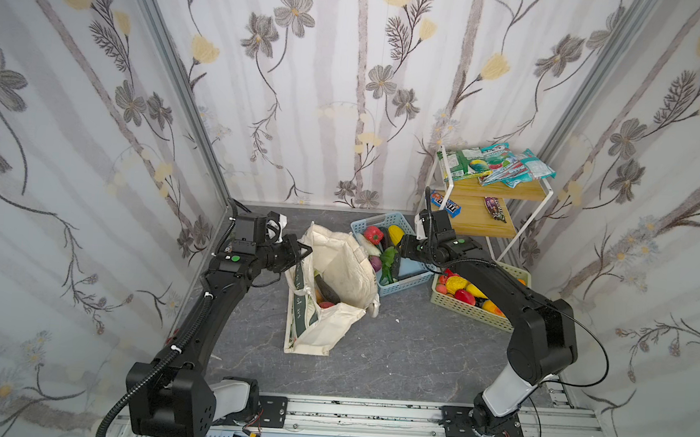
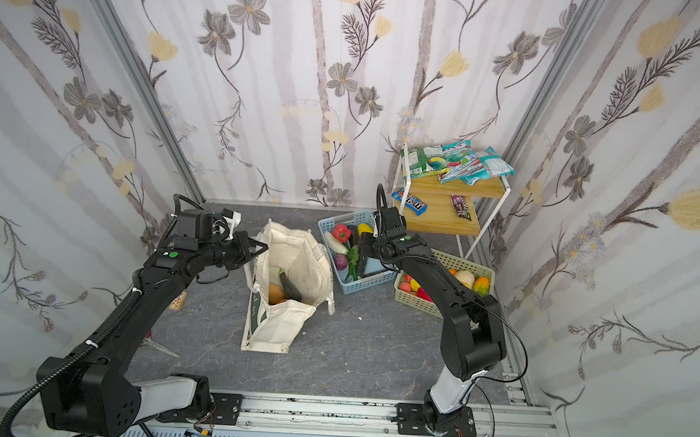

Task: Place the food into the grocery bag and tie it
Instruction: 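Withdraw the right gripper from the bag back over the pale blue basket, then lower the right gripper onto the round dark eggplant in the basket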

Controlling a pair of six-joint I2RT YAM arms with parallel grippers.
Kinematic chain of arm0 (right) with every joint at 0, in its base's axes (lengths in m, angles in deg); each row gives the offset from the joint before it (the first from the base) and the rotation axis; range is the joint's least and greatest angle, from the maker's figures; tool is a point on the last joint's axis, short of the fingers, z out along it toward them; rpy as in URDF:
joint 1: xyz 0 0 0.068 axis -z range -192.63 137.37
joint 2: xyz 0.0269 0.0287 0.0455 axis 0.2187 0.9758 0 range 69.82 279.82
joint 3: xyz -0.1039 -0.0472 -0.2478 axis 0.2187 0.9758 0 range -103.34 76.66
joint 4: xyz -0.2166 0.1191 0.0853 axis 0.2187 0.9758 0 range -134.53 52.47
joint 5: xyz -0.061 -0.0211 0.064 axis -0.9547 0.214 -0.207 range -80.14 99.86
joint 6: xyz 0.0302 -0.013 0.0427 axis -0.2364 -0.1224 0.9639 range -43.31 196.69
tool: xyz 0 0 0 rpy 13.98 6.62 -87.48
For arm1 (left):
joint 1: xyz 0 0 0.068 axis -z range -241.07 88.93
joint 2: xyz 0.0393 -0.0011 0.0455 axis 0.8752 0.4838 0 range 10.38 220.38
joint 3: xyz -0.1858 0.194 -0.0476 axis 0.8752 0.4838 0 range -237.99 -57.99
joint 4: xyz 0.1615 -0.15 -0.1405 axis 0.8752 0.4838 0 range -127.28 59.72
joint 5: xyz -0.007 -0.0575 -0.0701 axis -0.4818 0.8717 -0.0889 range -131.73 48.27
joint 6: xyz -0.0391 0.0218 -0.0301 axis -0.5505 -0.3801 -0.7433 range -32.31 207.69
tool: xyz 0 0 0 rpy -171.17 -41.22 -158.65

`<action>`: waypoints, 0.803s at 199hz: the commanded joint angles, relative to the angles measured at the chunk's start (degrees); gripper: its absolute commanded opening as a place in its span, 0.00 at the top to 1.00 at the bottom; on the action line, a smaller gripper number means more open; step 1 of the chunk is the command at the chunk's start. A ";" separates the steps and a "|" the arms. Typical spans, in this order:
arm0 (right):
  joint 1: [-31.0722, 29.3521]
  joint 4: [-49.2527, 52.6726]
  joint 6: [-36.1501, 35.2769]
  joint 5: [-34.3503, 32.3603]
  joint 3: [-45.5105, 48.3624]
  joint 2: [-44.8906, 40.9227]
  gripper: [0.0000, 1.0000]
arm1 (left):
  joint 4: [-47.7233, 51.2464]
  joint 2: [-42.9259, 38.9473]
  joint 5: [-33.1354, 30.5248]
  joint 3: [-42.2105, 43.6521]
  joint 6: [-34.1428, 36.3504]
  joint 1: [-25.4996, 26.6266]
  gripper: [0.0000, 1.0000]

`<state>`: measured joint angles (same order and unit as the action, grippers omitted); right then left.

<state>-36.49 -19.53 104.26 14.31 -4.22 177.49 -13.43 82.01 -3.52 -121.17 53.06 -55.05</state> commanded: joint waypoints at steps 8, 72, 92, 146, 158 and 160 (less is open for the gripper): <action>0.90 -3.84 0.89 -0.19 -0.08 2.79 0.43 | -1.51 0.33 0.37 -0.87 0.62 -0.05 1.00; 2.11 -4.76 1.30 0.77 -1.29 9.82 0.47 | -1.49 0.34 0.46 -1.54 0.79 -0.13 1.00; 2.15 -4.95 1.41 0.96 -1.85 11.52 0.47 | -1.46 1.55 0.54 -1.84 0.69 -0.09 1.00; 2.24 -4.87 1.40 1.53 -5.29 16.08 0.47 | -1.22 2.23 0.63 -2.48 0.79 -0.13 1.00; 2.32 -4.70 1.35 1.61 -6.14 17.00 0.47 | -1.26 2.24 0.63 -2.52 0.73 -0.13 1.00; 2.35 -4.69 1.41 1.64 -6.18 17.12 0.47 | -1.29 2.20 0.63 -2.49 0.76 -0.13 1.00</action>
<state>-34.31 -22.09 105.14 15.49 -8.86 193.14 -13.05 84.16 -3.30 -122.96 53.21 -55.13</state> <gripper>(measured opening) 0.527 0.052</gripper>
